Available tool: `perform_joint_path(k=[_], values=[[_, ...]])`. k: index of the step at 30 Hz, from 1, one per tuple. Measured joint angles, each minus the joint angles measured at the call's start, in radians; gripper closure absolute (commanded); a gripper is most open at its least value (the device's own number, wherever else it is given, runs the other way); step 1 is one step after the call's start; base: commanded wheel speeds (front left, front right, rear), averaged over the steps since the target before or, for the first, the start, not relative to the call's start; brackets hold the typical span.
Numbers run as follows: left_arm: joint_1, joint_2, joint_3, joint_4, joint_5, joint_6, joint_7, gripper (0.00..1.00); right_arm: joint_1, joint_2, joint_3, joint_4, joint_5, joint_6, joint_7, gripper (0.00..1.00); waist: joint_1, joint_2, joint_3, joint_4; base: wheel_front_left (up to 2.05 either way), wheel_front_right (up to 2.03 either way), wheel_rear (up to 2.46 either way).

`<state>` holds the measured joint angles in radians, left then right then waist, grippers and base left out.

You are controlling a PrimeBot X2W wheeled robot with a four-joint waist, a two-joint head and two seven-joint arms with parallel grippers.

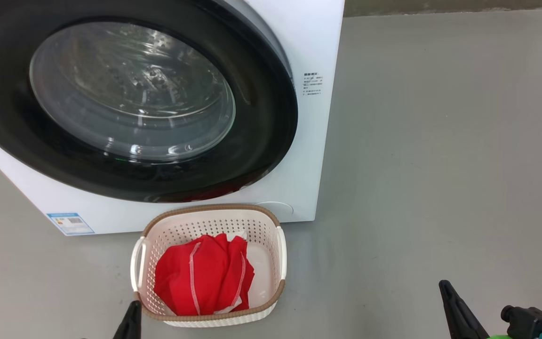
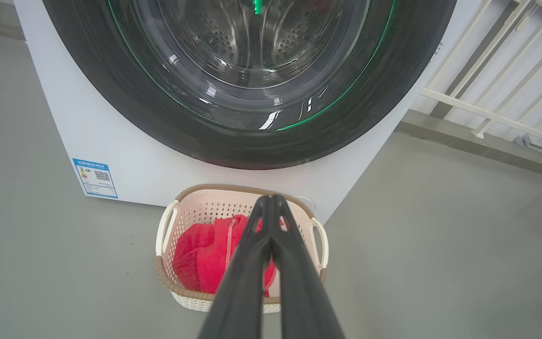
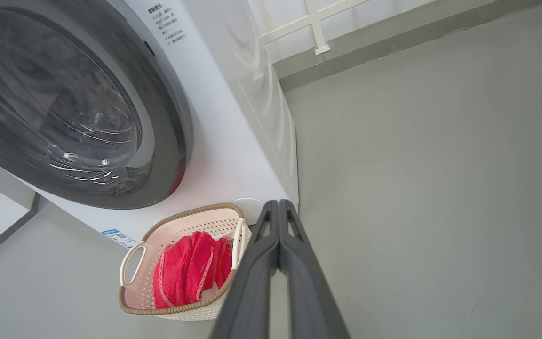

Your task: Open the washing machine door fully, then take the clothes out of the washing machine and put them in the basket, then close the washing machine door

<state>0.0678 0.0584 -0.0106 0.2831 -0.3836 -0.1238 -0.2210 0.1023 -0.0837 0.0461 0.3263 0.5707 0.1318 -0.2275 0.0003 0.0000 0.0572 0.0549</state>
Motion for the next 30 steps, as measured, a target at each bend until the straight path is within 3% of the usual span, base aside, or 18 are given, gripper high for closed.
perform_joint_path(k=[30], values=[[-0.015, 0.000, 0.011, -0.001, -0.310, 0.000, 0.079, 1.00, -0.028, 0.004, -0.035, -0.010, 0.260, 0.000, 0.079, 1.00, -0.0001, 0.0000, -0.013, -0.014, 0.00, 0.00, 0.00]])
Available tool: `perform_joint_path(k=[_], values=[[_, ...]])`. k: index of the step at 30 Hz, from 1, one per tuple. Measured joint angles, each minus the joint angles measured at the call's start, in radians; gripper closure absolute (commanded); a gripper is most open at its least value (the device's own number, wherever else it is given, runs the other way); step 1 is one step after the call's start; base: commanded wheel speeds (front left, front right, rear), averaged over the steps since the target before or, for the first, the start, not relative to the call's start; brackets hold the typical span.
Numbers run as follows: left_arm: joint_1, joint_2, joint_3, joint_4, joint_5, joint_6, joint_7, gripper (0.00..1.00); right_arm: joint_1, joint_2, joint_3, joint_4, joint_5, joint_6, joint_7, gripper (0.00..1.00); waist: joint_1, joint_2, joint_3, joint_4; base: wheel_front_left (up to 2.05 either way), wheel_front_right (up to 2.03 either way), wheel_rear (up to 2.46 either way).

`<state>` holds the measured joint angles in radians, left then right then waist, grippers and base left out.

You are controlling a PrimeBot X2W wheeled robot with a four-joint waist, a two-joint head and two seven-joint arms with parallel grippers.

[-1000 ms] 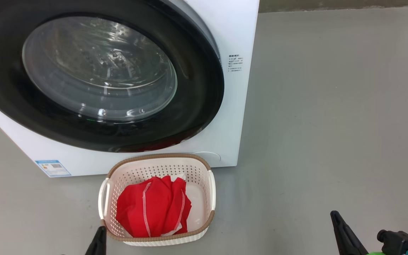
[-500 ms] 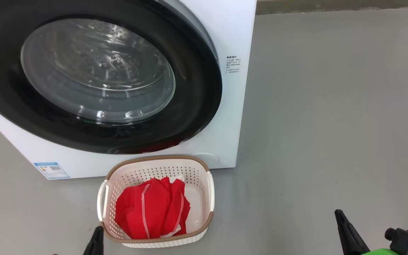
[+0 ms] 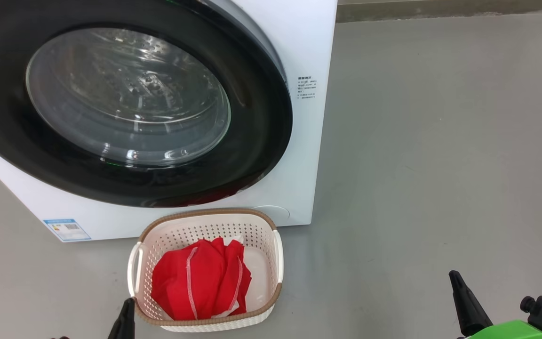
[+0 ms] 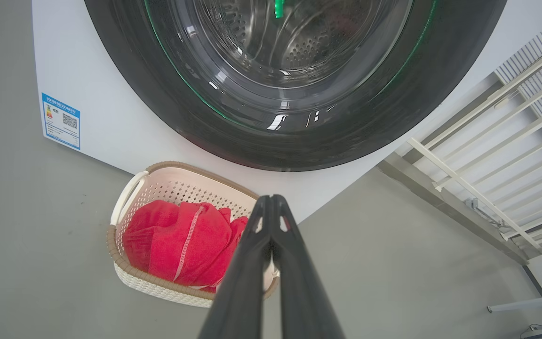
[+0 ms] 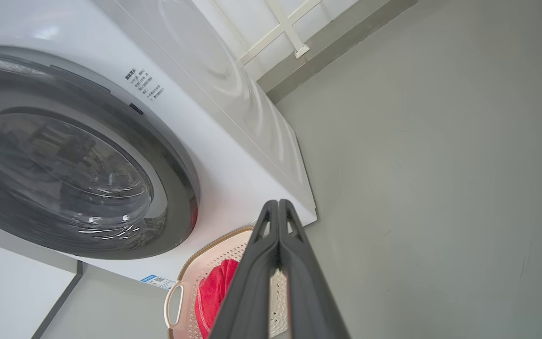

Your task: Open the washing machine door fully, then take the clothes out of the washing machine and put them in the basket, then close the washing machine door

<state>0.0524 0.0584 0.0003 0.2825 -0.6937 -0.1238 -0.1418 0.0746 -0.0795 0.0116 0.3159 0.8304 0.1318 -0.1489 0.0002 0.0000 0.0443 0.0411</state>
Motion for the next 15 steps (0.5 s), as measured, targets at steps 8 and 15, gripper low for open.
perform_joint_path(k=[8, 15], values=[[-0.014, 0.000, 0.004, -0.001, -0.086, 0.000, 0.019, 1.00, -0.007, 0.003, -0.009, -0.004, 0.074, 0.000, 0.020, 1.00, -0.0001, 0.0000, -0.004, -0.004, 0.00, 0.00, 0.00], [-0.016, -0.001, 0.009, -0.001, -0.157, 0.000, 0.040, 1.00, -0.023, 0.007, -0.022, -0.008, 0.136, 0.000, 0.039, 1.00, -0.0001, 0.0000, -0.007, -0.007, 0.00, 0.00, 0.00]])
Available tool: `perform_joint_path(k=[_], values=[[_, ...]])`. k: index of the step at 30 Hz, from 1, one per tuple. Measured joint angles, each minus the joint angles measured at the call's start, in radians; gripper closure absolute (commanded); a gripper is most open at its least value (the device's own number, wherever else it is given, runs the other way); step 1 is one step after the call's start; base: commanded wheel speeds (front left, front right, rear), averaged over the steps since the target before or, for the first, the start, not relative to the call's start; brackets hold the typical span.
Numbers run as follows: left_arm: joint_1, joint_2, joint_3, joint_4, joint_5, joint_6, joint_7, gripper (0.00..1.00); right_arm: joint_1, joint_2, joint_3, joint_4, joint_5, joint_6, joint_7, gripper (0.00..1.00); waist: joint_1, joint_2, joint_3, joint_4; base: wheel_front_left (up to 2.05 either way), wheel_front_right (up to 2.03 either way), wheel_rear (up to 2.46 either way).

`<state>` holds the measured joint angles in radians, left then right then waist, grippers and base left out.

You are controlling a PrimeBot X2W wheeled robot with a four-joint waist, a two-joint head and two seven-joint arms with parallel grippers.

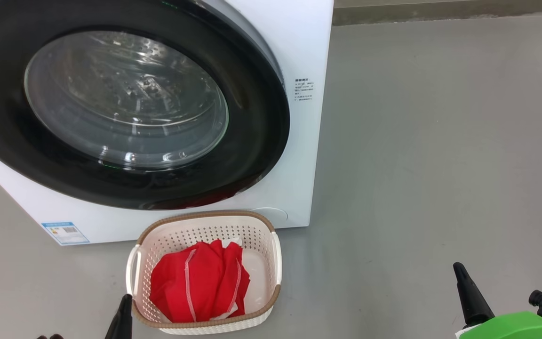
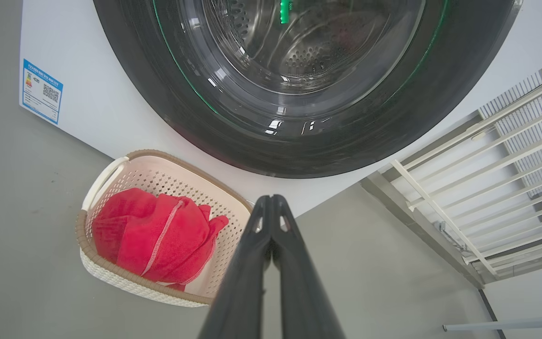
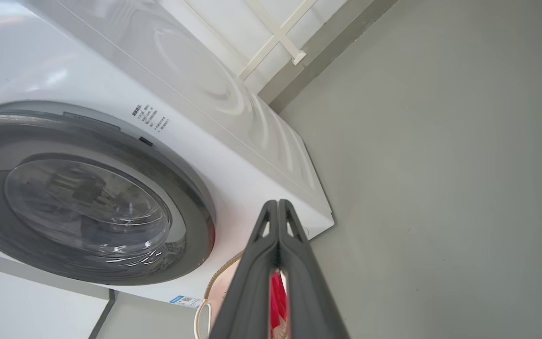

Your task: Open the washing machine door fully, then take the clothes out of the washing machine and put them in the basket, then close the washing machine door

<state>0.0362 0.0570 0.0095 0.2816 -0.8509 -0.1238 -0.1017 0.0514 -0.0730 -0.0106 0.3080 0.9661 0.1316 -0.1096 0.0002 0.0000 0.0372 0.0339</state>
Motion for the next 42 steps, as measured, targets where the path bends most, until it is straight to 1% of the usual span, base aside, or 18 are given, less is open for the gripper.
perform_joint_path(k=[7, 9, 42], values=[[-0.014, -0.001, 0.005, -0.001, -0.071, 0.000, 0.019, 1.00, -0.002, 0.002, -0.009, -0.002, 0.063, 0.000, 0.023, 1.00, 0.0000, 0.0000, -0.003, -0.003, 0.00, 0.00, 0.00], [-0.020, -0.001, 0.008, -0.002, -0.109, 0.000, 0.030, 1.00, -0.015, 0.004, -0.012, -0.003, 0.096, 0.000, 0.031, 1.00, -0.0001, 0.0000, -0.005, -0.005, 0.00, 0.00, 0.00], [-0.062, -0.005, 0.033, -0.006, -0.449, 0.000, 0.119, 1.00, -0.063, 0.013, -0.064, -0.020, 0.382, 0.000, 0.124, 1.00, -0.0001, 0.0000, -0.020, -0.020, 0.00, 0.00, 0.00]])
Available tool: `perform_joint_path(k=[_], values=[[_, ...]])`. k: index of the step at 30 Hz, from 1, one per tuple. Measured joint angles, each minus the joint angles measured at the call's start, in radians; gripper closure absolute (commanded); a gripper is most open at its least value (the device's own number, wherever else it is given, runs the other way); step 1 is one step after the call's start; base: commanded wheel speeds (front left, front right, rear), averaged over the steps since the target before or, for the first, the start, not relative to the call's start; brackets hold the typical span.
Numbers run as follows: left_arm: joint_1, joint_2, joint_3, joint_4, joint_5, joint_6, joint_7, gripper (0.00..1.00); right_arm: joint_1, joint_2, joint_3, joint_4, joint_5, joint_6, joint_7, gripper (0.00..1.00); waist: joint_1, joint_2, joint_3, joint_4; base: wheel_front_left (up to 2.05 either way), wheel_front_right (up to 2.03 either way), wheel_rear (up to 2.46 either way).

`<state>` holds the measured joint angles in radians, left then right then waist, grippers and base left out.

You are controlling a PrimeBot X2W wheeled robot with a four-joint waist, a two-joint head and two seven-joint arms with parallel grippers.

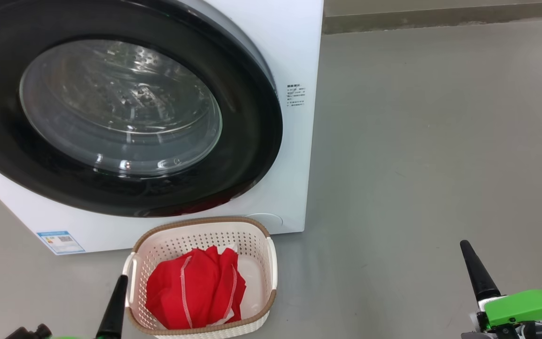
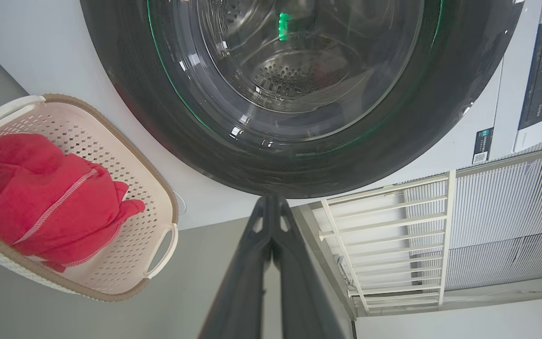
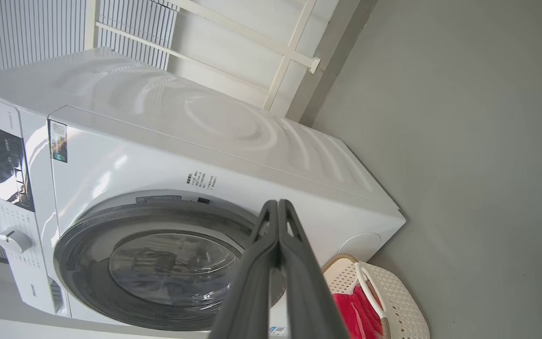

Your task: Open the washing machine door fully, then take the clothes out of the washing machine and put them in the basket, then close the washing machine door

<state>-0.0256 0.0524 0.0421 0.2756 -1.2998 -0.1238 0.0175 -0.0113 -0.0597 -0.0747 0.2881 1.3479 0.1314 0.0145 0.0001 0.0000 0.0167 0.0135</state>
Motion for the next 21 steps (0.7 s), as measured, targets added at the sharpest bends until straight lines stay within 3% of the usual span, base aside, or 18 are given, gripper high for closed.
perform_joint_path(k=[21], values=[[-0.021, -0.004, 0.020, -0.003, -0.225, 0.000, 0.061, 1.00, -0.037, 0.005, -0.033, -0.010, 0.182, 0.000, 0.061, 1.00, 0.0000, 0.0000, -0.010, -0.010, 0.00, 0.00, 0.00]])
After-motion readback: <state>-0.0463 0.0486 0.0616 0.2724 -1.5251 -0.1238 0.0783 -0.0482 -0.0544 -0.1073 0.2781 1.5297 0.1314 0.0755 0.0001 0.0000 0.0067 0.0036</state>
